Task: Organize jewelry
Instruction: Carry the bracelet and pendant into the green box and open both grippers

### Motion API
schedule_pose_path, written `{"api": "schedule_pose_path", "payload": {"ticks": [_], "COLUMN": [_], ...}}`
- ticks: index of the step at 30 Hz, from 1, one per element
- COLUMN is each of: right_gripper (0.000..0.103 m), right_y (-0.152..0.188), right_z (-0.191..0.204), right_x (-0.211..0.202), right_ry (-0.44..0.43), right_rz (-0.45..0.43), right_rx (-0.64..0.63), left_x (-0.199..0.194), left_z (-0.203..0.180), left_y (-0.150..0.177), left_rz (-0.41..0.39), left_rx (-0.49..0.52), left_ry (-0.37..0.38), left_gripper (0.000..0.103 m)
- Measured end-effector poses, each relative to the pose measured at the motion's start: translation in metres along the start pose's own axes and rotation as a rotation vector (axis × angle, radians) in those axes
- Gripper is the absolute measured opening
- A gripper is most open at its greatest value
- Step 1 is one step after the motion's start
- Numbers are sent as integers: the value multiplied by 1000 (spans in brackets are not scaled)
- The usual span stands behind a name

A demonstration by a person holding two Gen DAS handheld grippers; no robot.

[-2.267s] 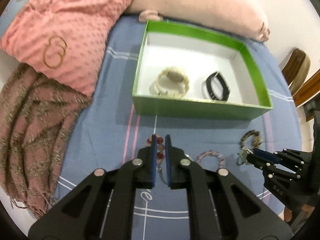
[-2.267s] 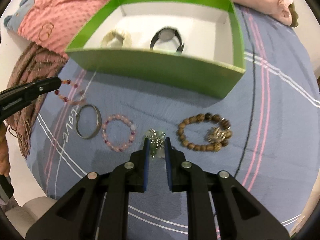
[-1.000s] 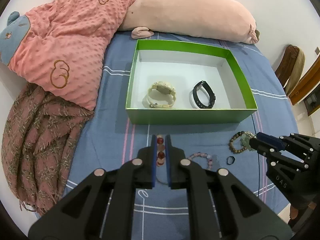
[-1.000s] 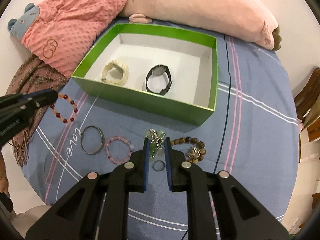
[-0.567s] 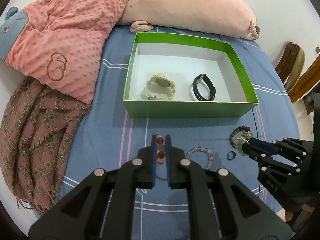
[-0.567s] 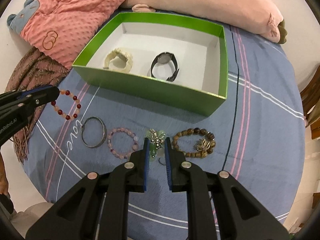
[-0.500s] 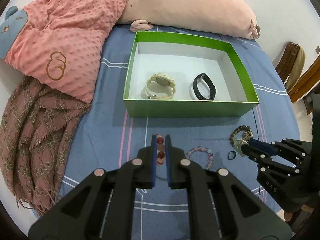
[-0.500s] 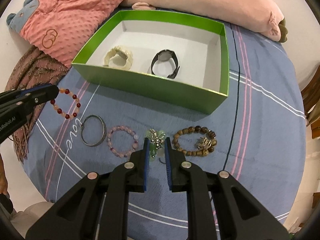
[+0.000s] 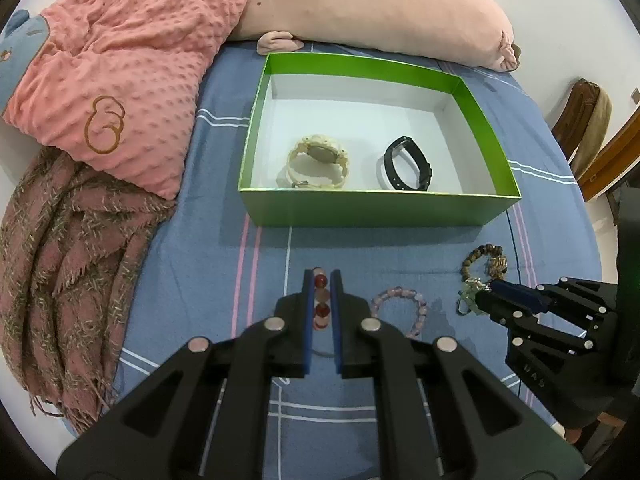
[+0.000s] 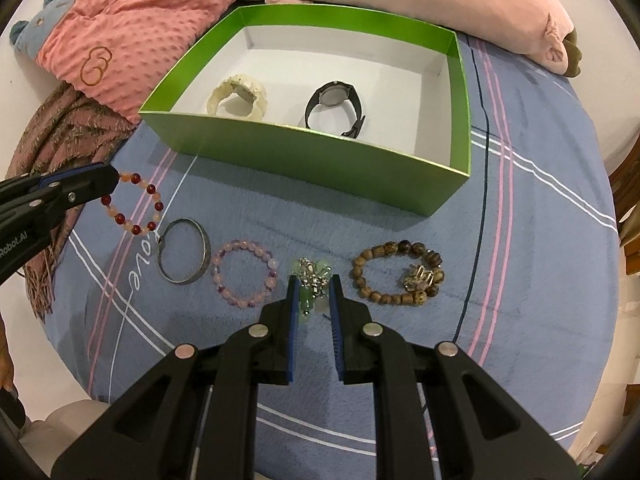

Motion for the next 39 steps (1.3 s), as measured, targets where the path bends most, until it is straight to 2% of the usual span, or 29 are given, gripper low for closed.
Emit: {"api": "schedule_pose_path", "payload": {"ticks": [7, 12, 20, 27, 35, 39], "right_gripper": [14, 14, 14, 14, 14, 14], "right_y": [3, -4, -49, -92, -128, -151], "right_z": [3, 5, -12, -23, -31, -47], "right_x": [9, 2, -51, -83, -80, -72], "right_ry": [-5, -7, 13, 39, 54, 38], "right_rz": [26, 10, -129, -218, -227, -218], "right_rx": [-7, -25, -22, -23, -32, 6], "left_x": [4, -7, -33, -32, -17, -10], "left_z": [-4, -5, -16, -25, -22, -15], "left_y": [1, -15, -59, -94, -134, -157], "left_rz": [12, -17, -101, -121, -106, -103], "left_rx": [9, 23, 56, 78, 72, 61], "left_ry": [2, -6, -19, -25, -31, -37], "left_gripper": [8, 8, 8, 8, 8, 8]}}
Point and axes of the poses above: each gripper's, at about its wrist camera, not at the fingertips, and x roughly the way its jaws point, z to its left, y to its underside, the point moved 5 cm from there along x, roughly the way its jaws point, and after that the axes turned 14 degrees about z, right-handed, at the moved point
